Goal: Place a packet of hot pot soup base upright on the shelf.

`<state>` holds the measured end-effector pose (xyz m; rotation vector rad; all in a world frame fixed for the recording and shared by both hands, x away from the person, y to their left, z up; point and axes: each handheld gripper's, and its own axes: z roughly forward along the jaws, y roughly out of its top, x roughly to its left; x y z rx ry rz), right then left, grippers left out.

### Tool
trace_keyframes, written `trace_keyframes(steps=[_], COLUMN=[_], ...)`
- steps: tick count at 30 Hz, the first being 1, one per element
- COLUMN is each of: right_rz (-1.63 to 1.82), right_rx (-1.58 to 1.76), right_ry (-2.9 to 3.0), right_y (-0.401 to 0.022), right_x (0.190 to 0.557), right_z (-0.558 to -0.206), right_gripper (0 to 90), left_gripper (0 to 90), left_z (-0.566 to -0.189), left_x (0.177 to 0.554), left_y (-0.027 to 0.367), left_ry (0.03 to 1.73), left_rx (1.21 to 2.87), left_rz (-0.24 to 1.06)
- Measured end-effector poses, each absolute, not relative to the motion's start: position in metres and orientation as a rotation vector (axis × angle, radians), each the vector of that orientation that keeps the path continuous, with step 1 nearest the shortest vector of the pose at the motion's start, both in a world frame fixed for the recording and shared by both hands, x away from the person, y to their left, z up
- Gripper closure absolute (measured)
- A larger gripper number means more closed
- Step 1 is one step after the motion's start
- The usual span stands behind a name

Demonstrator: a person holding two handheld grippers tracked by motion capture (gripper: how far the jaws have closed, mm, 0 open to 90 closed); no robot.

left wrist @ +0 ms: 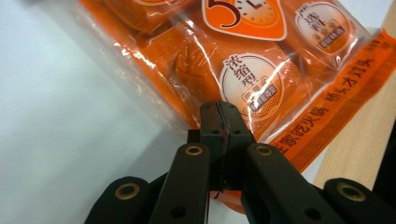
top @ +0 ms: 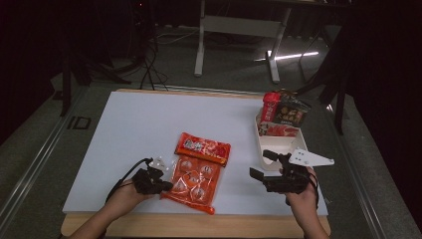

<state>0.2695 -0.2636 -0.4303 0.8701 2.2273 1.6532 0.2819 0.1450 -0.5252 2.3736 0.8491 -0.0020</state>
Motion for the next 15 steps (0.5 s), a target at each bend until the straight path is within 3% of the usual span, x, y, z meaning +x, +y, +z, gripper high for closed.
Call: trace_keyframes(steps=[15], right_rz=[1.650], right_rx=[0.868], right_ry=[2.232], right_y=[-0.263], right_x=[0.269], right_z=[-0.431], right_gripper=[14.6], left_gripper=[90.0], left_z=[-0.524], left_x=[0.284], left_y=[0.113], left_ry=[0.774], left_rx=[2.347], left_rz=[-0.078])
